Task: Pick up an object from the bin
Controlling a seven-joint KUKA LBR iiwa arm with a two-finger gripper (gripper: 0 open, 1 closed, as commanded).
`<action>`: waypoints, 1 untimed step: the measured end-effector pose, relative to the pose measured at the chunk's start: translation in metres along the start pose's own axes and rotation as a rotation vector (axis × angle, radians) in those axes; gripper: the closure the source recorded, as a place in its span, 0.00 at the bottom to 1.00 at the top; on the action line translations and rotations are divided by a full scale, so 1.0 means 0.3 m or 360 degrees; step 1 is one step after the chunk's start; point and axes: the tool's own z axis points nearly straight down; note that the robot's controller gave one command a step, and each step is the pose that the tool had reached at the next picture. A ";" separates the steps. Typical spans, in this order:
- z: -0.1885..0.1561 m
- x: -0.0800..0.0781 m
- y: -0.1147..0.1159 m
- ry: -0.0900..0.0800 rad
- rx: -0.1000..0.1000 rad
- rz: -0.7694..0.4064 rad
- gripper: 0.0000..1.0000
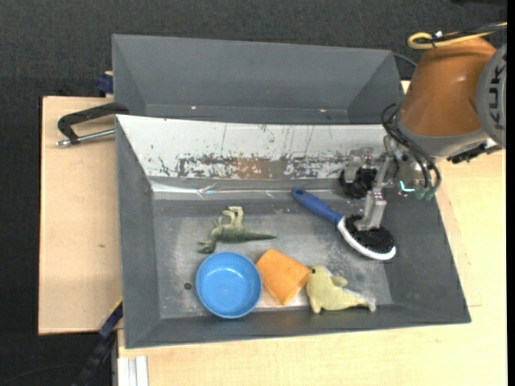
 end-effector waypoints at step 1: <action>0.329 0.008 0.096 0.0000 -0.0003 0.0316 0.00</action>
Offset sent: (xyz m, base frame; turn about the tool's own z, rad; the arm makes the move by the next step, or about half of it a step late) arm -0.0022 0.0268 -0.0961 0.1993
